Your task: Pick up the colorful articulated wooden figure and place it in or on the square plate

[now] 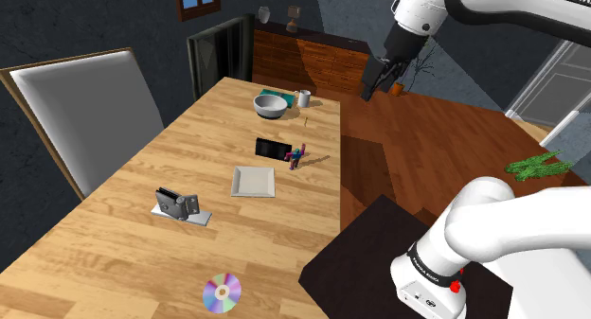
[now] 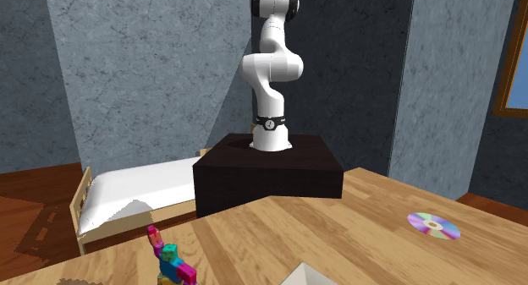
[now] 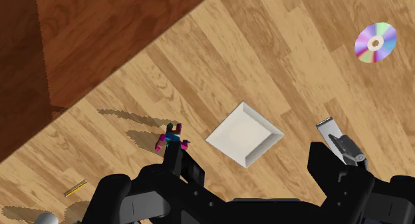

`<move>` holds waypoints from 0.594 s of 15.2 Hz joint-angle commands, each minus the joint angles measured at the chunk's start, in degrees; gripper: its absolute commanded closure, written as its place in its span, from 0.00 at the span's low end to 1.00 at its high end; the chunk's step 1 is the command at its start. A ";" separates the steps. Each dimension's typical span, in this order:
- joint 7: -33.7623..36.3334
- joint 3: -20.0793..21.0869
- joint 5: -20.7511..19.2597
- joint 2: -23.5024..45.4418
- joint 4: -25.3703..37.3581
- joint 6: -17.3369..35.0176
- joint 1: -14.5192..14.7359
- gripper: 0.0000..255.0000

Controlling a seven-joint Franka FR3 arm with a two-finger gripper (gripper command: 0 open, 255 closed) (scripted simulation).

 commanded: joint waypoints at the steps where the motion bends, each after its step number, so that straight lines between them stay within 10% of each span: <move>1: 0.00 0.00 0.00 0.00 0.00 0.00 0.00 0.00; 9: -4.21 -3.08 -1.91 10.21 -4.52 13.14 -0.97 0.00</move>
